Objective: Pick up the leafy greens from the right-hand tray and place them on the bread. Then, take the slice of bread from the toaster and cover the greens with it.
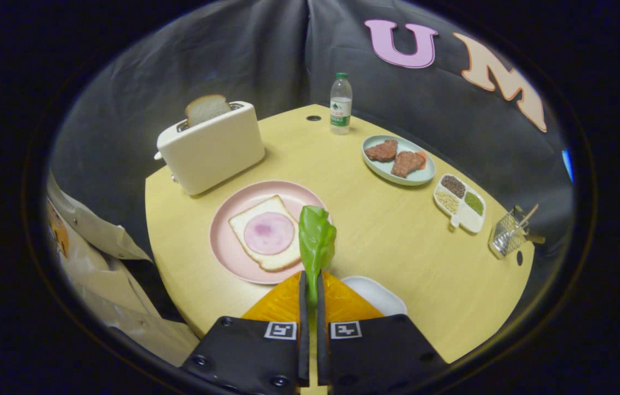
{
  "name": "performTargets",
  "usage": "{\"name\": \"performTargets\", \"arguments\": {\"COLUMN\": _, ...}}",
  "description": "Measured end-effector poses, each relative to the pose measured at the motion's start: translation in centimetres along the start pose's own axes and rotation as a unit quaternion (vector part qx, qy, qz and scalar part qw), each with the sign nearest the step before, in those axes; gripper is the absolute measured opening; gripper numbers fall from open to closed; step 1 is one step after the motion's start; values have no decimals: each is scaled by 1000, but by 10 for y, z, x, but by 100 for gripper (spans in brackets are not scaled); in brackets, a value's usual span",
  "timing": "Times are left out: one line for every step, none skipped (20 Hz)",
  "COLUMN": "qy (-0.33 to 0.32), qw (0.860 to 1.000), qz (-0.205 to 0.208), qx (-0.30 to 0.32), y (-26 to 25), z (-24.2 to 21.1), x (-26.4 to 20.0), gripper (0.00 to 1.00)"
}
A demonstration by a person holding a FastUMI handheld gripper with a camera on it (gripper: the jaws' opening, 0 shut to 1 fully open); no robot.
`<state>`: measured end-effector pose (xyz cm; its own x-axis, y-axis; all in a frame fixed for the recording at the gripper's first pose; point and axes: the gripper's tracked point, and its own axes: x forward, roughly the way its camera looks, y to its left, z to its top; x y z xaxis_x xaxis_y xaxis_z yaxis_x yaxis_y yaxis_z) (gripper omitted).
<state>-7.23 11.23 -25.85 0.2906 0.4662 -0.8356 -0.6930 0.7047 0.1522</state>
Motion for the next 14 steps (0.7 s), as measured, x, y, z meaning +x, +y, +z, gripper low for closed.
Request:
{"name": "performTargets", "arguments": {"qy": -1, "qw": 1000, "qz": 5, "qx": 1, "y": 7, "z": 5, "x": 2, "gripper": 9}}
{"name": "performTargets", "arguments": {"qy": -5, "qw": 1000, "qz": 10, "qx": 2, "y": 12, "z": 11, "x": 5, "gripper": 9}}
{"name": "performTargets", "arguments": {"qy": -7, "qw": 1000, "qz": 14, "qx": 0, "y": 18, "z": 17, "x": 8, "gripper": 8}}
{"name": "performTargets", "arguments": {"qy": -8, "qw": 1000, "qz": 19, "qx": -1, "y": 23, "z": 22, "x": 11, "gripper": 9}}
{"name": "performTargets", "arguments": {"qy": -9, "qw": 1000, "qz": 22, "qx": -4, "y": 28, "z": 25, "x": 15, "gripper": 9}}
{"name": "performTargets", "arguments": {"qy": -8, "qw": 1000, "qz": 26, "qx": -6, "y": 32, "z": 28, "x": 20, "gripper": 9}}
{"name": "performTargets", "arguments": {"qy": -8, "qw": 999, "qz": 31, "qx": -8, "y": 37, "z": 30, "x": 22, "gripper": 9}}
{"name": "performTargets", "arguments": {"qy": -7, "qw": 999, "qz": 35, "qx": -11, "y": 42, "z": 34, "x": 26, "gripper": 9}}
{"name": "performTargets", "arguments": {"qy": -7, "qw": 999, "qz": 40, "qx": -13, "y": 49, "z": 38, "x": 34, "gripper": 9}}
{"name": "performTargets", "arguments": {"qy": -4, "qw": 999, "qz": 45, "qx": -14, "y": 55, "z": 40, "x": 38, "gripper": 9}}
{"name": "performTargets", "arguments": {"qy": -3, "qw": 999, "qz": 50, "qx": -15, "y": 60, "z": 41, "x": 42, "gripper": 9}}
{"name": "performTargets", "arguments": {"qy": -2, "qw": 998, "qz": 54, "qx": -18, "y": 65, "z": 44, "x": 46, "gripper": 9}}
{"name": "performTargets", "arguments": {"qy": 0, "qw": 998, "qz": 59, "qx": -20, "y": 70, "z": 45, "x": 50, "gripper": 9}}
{"name": "performTargets", "arguments": {"qy": -1, "qw": 998, "qz": 61, "qx": -22, "y": 74, "z": 48, "x": 54, "gripper": 9}}
